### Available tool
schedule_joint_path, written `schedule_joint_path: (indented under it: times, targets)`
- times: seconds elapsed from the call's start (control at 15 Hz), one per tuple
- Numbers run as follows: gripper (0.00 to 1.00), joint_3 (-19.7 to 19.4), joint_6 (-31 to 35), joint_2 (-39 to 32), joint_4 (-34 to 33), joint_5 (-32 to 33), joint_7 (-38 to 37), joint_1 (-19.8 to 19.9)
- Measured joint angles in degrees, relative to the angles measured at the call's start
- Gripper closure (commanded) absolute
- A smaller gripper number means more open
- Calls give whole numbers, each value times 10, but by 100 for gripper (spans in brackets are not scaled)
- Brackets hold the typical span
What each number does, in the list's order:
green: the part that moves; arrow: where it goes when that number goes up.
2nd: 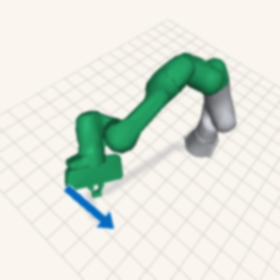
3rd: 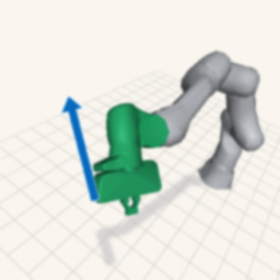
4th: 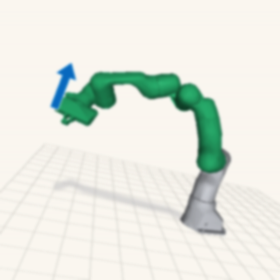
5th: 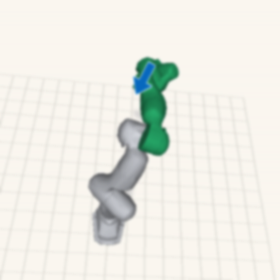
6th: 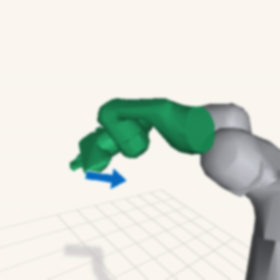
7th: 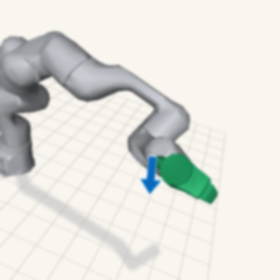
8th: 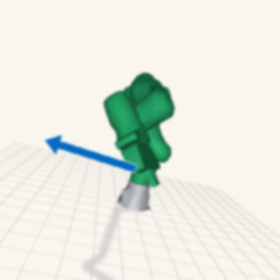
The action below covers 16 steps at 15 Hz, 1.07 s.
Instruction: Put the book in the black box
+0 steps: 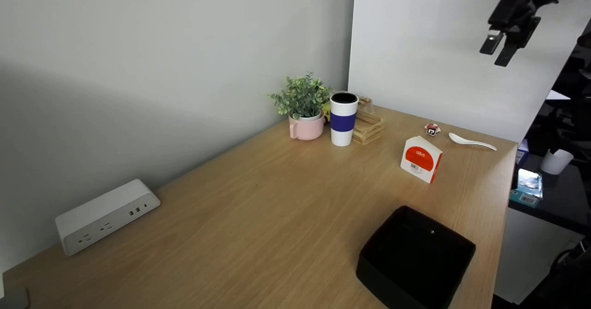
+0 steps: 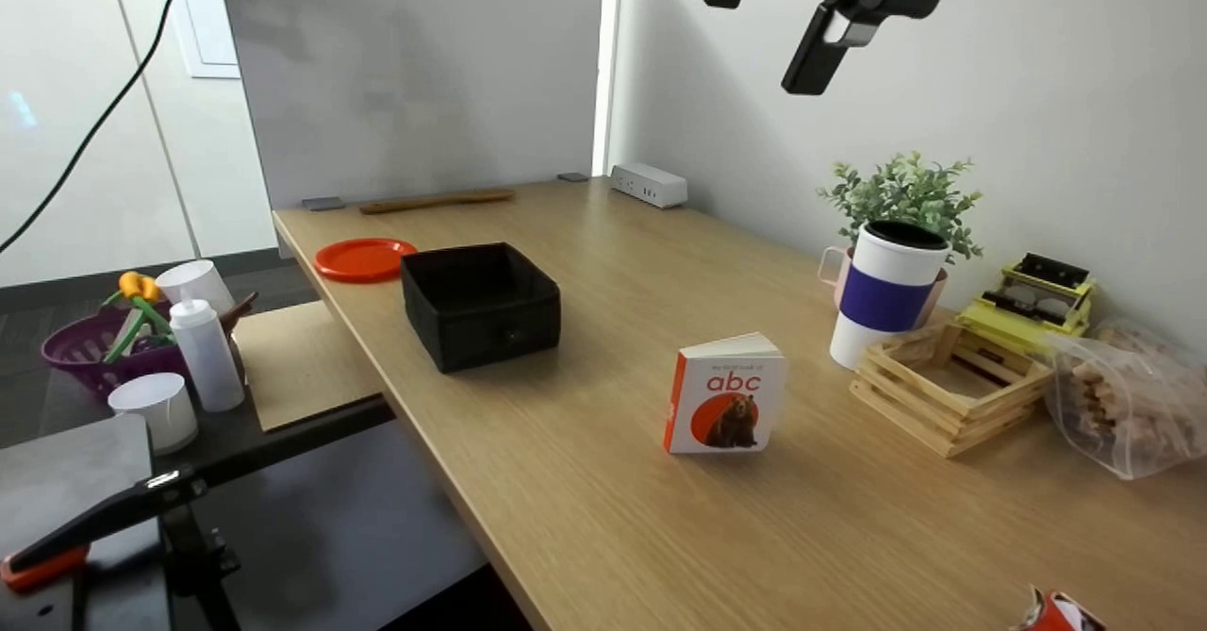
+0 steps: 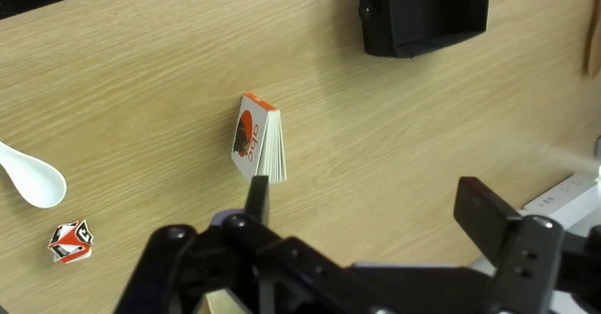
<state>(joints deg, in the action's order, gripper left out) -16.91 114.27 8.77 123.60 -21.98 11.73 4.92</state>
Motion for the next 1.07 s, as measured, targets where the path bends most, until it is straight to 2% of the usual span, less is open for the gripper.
schedule_joint_path:
  times: [0.33, 1.07]
  targets:
    - [0, 51, 39, -72, -51, 32, -191, 0]
    - [0, 62, 39, -79, -60, 36, -210, 2]
